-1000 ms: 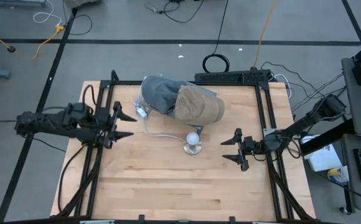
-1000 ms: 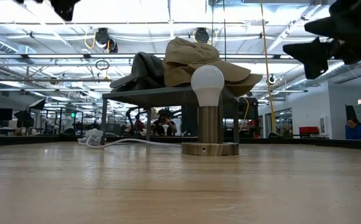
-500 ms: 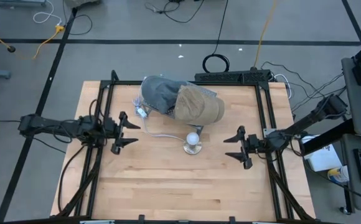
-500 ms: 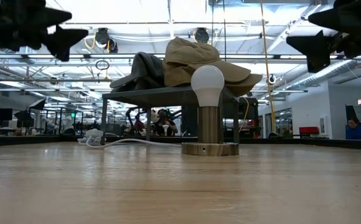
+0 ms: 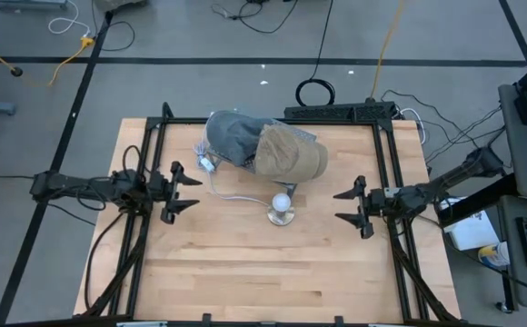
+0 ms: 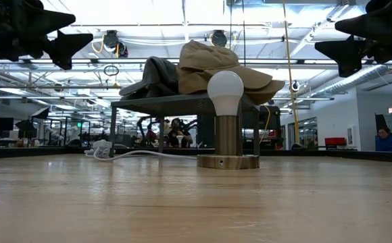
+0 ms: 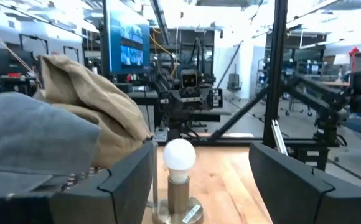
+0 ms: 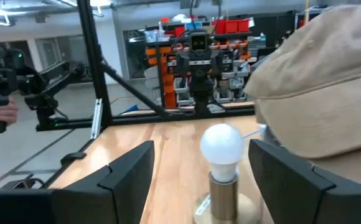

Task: Pick & Place hat
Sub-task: Return to Home Position

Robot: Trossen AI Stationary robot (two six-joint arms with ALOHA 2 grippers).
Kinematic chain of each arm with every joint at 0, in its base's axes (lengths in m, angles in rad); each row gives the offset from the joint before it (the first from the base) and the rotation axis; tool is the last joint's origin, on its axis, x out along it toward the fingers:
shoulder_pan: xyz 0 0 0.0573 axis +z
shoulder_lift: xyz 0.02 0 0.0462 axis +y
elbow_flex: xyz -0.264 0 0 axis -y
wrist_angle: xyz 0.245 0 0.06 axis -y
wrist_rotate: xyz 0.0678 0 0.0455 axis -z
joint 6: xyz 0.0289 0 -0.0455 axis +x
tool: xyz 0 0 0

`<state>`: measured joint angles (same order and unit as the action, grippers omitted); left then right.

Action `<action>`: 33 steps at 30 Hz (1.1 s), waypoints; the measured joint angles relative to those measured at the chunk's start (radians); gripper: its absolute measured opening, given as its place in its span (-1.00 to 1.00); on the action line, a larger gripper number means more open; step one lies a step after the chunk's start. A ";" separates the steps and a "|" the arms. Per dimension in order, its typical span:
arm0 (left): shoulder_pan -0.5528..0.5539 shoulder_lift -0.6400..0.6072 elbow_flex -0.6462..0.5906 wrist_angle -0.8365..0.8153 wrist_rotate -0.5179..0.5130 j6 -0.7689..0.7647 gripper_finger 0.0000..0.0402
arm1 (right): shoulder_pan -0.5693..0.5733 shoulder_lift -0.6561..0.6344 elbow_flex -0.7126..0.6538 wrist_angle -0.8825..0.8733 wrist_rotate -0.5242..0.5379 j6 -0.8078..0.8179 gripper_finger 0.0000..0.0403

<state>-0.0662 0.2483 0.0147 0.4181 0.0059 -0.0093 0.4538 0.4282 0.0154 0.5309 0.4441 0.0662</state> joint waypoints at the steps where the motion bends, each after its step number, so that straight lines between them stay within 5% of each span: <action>1: 0.004 -0.022 0.000 -0.017 0.000 0.000 0.34 | -0.008 -0.037 0.000 -0.031 0.000 0.001 0.26; 10: 0.021 -0.249 0.000 -0.212 0.001 -0.005 0.35 | -0.028 -0.330 0.000 -0.336 -0.001 0.032 0.26; 14: 0.021 -0.244 0.001 -0.226 0.013 -0.014 0.30 | -0.028 -0.422 -0.001 -0.442 -0.002 0.090 0.26; 33: 0.020 -0.237 0.002 -0.404 0.002 -0.135 0.34 | -0.028 -0.419 -0.001 -0.437 0.000 0.217 0.26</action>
<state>-0.0460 0.0115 0.0170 0.0142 0.0078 -0.1447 0.4259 0.0093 0.0147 0.0942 0.4438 0.2836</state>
